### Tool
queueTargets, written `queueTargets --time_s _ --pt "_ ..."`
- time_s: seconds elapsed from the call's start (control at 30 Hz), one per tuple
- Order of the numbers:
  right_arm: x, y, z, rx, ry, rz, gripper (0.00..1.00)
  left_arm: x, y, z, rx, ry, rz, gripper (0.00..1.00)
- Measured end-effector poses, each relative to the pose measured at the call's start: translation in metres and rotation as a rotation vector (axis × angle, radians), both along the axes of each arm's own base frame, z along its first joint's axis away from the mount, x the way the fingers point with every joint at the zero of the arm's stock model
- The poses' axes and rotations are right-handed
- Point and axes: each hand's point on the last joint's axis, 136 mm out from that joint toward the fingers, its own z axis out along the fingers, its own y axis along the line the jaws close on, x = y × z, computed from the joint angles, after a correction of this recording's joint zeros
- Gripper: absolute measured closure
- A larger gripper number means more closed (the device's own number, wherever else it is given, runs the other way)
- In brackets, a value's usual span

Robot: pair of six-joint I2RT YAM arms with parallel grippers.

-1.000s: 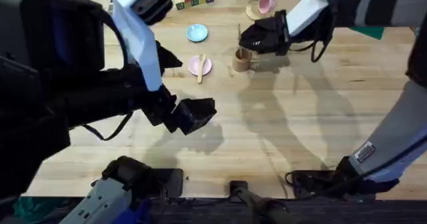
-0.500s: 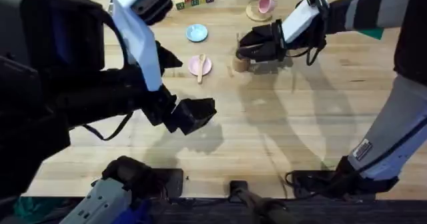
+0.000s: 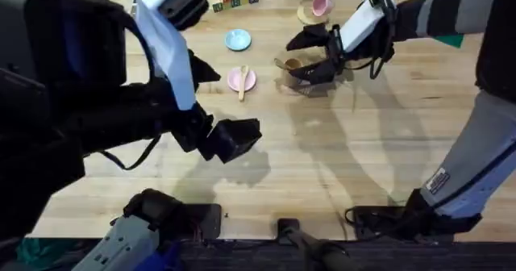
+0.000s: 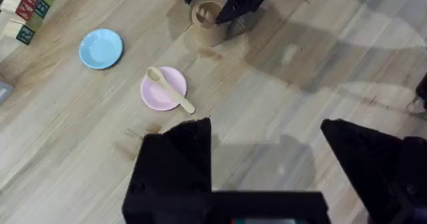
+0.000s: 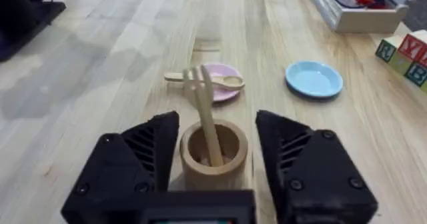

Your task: Pick up a utensil and set it on the pink plate, then put the other utensil in the container.

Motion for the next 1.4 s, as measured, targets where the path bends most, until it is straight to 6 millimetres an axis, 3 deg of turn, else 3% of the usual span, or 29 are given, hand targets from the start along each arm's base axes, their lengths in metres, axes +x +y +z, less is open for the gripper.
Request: queueTargets --time_s 0.27,0.53,0.83,0.97,1.13,1.4 --pt "0.000 0.000 -0.001 -0.009 0.080 -0.016 0.011 0.000 0.000 0.000 0.000 0.000 0.000 0.006" --pt "0.001 0.000 -0.001 -0.011 0.162 -0.031 0.005 0.000 0.000 0.000 0.000 0.000 0.000 0.007" --pt "0.014 0.001 0.014 -0.020 0.492 -0.102 0.006 0.000 0.000 0.000 0.000 0.000 0.000 0.006" --pt "0.013 0.000 0.027 -0.037 0.558 -0.130 0.005 0.000 0.000 0.000 0.000 0.000 0.000 0.006" --pt "0.003 -0.004 0.045 -0.186 0.580 -0.232 0.006 0.000 0.000 0.000 0.000 0.000 0.000 0.007" --pt "-0.031 -0.017 0.079 -0.395 0.558 -0.361 0.005 0.000 0.000 0.000 0.000 0.000 0.000 0.007"
